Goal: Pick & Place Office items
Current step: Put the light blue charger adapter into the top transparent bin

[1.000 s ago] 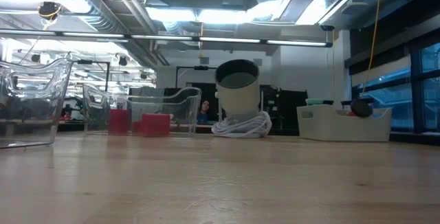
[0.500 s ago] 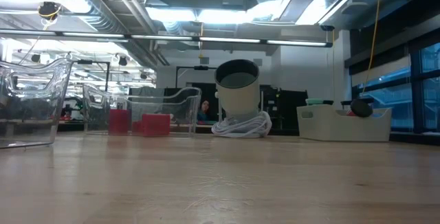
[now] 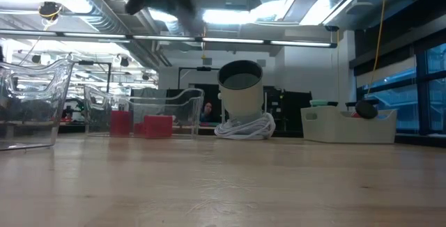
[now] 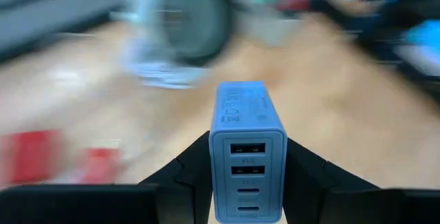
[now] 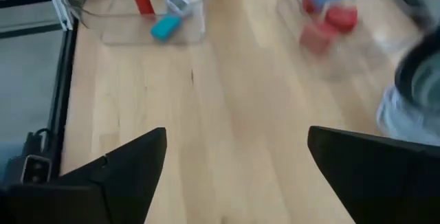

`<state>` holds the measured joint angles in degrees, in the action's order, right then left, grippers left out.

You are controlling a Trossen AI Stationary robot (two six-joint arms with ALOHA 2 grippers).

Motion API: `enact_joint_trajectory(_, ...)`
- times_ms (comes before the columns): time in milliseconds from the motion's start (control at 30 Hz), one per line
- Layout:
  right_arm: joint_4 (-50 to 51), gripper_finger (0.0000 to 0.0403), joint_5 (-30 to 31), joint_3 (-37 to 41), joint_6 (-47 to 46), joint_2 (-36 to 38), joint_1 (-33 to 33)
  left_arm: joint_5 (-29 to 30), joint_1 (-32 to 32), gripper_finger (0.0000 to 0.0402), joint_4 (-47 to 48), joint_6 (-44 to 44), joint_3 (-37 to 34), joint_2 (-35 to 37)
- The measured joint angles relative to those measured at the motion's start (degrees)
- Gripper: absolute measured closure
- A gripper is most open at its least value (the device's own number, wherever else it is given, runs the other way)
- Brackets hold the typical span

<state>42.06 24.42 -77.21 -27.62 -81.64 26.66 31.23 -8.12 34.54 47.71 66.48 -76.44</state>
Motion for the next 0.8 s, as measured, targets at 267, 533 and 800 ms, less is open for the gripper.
enact_joint_trajectory(267,9.14,0.0045,0.89,0.0,-8.83,-0.24,-0.08,4.1,14.62,0.0281,10.81,-0.91,-4.69,0.09)
enact_joint_trajectory(533,12.86,0.0045,3.74,0.05,-10.95,-0.73,-0.12,-0.75,21.95,0.0281,8.92,-0.88,-14.39,0.07)
enact_joint_trajectory(800,12.84,0.0045,6.51,0.04,-9.97,-0.72,-0.12,-5.87,24.78,0.0281,8.16,-2.57,-16.41,0.07)
